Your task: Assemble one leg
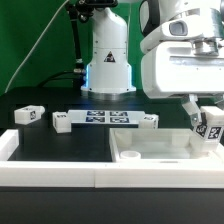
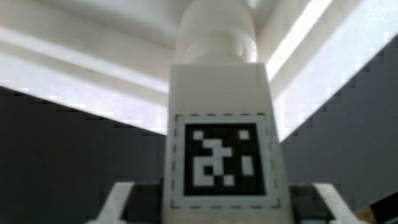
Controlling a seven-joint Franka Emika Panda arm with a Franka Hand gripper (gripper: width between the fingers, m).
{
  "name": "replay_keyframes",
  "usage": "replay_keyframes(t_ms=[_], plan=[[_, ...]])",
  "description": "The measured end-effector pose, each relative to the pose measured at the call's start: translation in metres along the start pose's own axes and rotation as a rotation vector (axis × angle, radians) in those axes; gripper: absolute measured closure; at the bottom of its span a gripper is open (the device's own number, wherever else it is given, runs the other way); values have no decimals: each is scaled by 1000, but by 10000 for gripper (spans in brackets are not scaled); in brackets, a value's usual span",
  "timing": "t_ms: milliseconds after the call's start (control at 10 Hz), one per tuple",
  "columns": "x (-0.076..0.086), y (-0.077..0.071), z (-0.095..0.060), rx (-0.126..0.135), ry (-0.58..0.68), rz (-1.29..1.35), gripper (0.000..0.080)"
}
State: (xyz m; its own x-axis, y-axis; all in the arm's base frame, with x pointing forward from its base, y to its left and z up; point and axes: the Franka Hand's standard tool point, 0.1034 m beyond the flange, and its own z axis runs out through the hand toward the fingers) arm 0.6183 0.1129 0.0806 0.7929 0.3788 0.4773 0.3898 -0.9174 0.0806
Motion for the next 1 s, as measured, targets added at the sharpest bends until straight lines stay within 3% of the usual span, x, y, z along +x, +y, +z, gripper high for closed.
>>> replay_keyframes(t_ms=[400, 600, 700, 1000], plan=[[-1, 2, -1, -7, 15, 3, 509], [-1, 2, -1, -7, 15, 3, 263], [-1, 2, -1, -7, 15, 3, 179], [-1, 2, -1, -7, 15, 3, 156]])
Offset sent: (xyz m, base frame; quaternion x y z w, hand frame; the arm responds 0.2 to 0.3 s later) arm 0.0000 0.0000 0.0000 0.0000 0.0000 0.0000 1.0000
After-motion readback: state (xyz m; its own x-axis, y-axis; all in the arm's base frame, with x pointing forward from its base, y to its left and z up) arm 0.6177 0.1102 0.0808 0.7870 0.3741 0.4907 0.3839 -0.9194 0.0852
